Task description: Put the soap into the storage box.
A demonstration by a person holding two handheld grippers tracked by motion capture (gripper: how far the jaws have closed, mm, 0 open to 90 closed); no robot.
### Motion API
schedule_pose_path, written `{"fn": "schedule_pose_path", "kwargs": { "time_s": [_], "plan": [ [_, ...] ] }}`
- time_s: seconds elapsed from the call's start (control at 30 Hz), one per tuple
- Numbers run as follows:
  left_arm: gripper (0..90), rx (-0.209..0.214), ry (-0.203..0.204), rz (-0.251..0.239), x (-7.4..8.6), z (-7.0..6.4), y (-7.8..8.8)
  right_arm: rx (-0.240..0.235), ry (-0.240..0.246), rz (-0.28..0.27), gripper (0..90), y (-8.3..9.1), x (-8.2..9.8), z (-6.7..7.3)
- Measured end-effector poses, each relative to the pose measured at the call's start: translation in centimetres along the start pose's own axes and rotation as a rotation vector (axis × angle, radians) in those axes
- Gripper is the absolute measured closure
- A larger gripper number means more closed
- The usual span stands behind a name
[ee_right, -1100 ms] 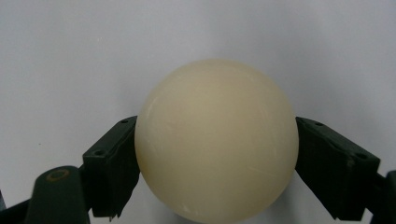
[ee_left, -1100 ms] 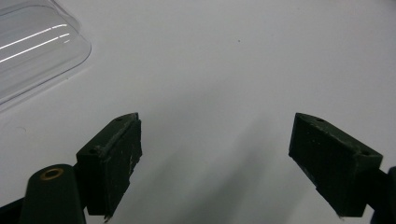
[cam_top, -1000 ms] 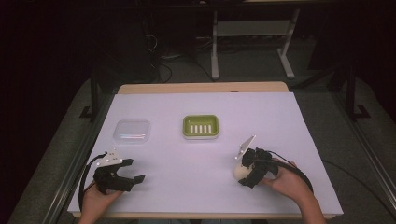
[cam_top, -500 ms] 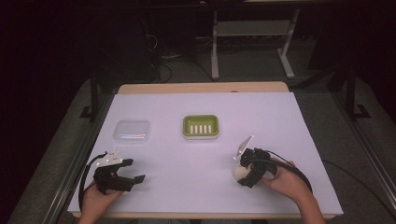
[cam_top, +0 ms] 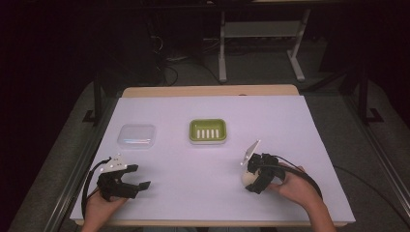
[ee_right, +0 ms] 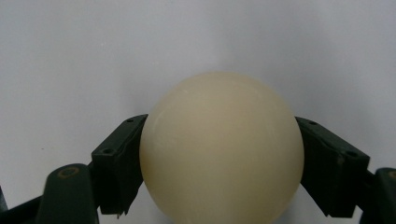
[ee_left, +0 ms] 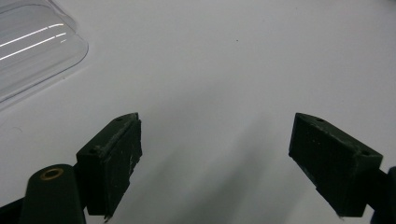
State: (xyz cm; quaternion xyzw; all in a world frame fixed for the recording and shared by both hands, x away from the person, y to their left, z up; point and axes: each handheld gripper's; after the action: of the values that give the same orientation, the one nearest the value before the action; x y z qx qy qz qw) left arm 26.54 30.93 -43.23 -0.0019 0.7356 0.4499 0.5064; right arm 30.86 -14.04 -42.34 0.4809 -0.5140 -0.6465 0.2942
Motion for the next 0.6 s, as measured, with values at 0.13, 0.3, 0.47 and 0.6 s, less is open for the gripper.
{"fn": "schedule_pose_path", "kwargs": {
  "time_s": [0.13,0.3,0.47,0.6],
  "plan": [
    [16.5,0.001,0.003,-0.003,0.00,-0.03,-0.01,-0.005,-0.001,0.004,23.5,-0.01,-0.06,0.05],
    [16.5,0.003,0.004,-0.004,0.00,-0.05,-0.02,-0.001,0.002,0.006,23.8,0.02,-0.06,0.06],
    [16.5,0.002,0.004,-0.003,0.00,-0.03,-0.01,0.000,0.003,0.007,23.9,0.02,-0.07,0.06],
    [16.5,0.002,0.004,-0.004,0.01,-0.01,0.00,0.001,0.005,0.009,24.0,0.03,-0.11,0.07]
  ]
}}
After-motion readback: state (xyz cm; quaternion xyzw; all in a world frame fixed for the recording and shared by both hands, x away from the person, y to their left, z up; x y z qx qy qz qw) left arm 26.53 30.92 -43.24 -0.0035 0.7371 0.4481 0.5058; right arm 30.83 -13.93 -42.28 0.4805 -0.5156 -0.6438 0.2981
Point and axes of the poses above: each handheld gripper's, and its own axes: y roughly backward along the jaws, x roughly out of its underside, z roughly to its left
